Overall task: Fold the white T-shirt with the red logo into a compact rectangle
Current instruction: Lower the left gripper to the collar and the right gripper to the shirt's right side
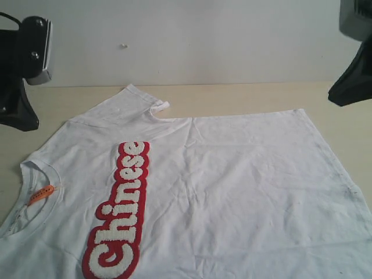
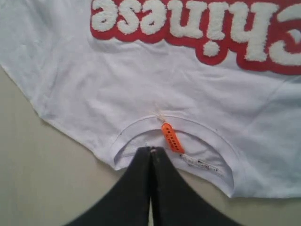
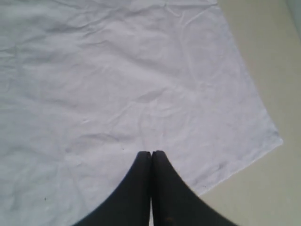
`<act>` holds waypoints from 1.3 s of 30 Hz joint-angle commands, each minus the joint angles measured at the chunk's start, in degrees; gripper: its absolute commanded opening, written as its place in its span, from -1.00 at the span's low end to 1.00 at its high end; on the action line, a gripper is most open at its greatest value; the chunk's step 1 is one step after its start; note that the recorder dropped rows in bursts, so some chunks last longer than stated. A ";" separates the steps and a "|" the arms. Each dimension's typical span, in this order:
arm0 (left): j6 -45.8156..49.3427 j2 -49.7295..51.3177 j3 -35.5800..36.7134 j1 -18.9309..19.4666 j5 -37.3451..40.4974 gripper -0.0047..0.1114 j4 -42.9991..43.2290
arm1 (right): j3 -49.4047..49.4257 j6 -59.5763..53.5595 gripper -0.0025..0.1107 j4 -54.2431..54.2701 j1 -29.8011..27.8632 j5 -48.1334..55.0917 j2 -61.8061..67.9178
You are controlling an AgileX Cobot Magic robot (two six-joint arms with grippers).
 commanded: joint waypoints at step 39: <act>0.25 24.11 -0.03 3.50 -1.47 -0.79 6.51 | 7.88 -13.21 0.87 -9.60 0.17 -12.21 26.35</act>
